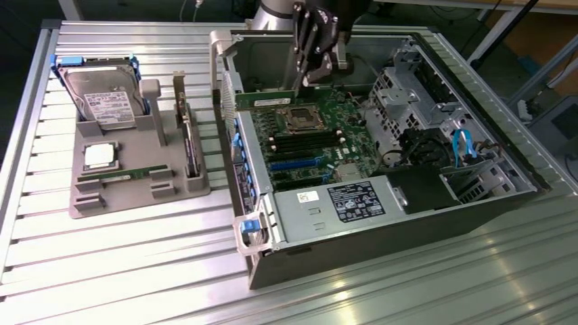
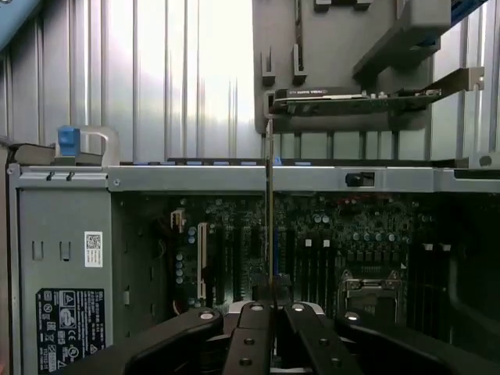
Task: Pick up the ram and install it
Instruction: 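Pick up the ram and move it above insertion slot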
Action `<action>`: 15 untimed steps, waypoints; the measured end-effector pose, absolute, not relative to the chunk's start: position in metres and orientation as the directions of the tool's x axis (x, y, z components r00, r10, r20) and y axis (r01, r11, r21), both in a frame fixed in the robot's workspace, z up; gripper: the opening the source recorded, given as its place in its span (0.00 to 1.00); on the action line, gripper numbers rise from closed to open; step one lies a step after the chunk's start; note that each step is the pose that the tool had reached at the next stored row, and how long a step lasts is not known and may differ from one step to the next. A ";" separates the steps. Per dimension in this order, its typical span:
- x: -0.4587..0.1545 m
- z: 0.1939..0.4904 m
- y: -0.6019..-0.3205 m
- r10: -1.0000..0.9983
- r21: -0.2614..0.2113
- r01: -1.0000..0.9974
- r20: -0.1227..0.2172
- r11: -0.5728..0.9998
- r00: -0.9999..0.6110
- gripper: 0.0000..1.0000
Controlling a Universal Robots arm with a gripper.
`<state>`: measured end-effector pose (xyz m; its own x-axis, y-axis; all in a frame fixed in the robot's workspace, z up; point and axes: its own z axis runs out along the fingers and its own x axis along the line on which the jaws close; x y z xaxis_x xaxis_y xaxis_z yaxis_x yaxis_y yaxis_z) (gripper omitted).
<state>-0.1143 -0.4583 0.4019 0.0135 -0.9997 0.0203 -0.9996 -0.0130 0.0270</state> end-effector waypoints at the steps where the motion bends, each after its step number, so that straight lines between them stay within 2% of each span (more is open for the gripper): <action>1: -0.108 0.402 -0.458 -1.000 0.027 -1.000 0.020 -0.013 0.014 0.12; 15: -0.015 0.402 -0.458 -1.000 0.032 -0.999 0.020 -0.015 0.016 0.12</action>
<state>-0.0153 -0.4583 0.4019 0.0161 -0.9997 0.0202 -0.9994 -0.0154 0.0320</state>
